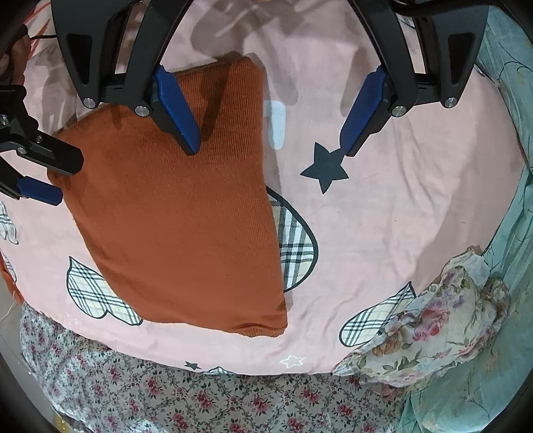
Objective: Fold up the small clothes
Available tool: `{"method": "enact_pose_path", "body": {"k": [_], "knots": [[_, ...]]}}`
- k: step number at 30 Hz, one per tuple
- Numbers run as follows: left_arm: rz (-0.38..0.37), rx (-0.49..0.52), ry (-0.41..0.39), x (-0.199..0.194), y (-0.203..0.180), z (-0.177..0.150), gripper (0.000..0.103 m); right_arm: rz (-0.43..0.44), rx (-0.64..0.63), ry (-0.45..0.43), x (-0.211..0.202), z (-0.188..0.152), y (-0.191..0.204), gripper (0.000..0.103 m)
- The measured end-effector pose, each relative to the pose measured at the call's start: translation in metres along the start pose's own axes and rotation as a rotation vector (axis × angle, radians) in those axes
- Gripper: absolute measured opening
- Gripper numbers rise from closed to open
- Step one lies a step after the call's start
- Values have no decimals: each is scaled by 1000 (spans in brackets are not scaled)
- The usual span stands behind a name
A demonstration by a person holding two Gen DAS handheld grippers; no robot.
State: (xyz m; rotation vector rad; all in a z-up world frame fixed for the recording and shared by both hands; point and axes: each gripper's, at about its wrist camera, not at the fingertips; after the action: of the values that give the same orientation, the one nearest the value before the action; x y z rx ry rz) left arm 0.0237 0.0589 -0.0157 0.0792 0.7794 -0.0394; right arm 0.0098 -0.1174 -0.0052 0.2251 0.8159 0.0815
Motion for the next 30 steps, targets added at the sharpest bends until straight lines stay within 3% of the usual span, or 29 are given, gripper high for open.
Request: {"method": "enact_pose_path", "body": {"k": [30], "knots": [[-8, -34, -21, -3, 0, 7, 86, -4, 4, -22, 1, 10, -5, 91]]}}
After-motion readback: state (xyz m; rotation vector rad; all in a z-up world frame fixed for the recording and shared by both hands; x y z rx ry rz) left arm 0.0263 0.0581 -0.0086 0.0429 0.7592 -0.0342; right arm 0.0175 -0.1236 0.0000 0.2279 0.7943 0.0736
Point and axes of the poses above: each gripper's, at about its wrist camera, not at the fingertips, and x roughly the way its jaws point, y to its left, z to its top, and after that the axes turned 11 degrees about -y, right-handed
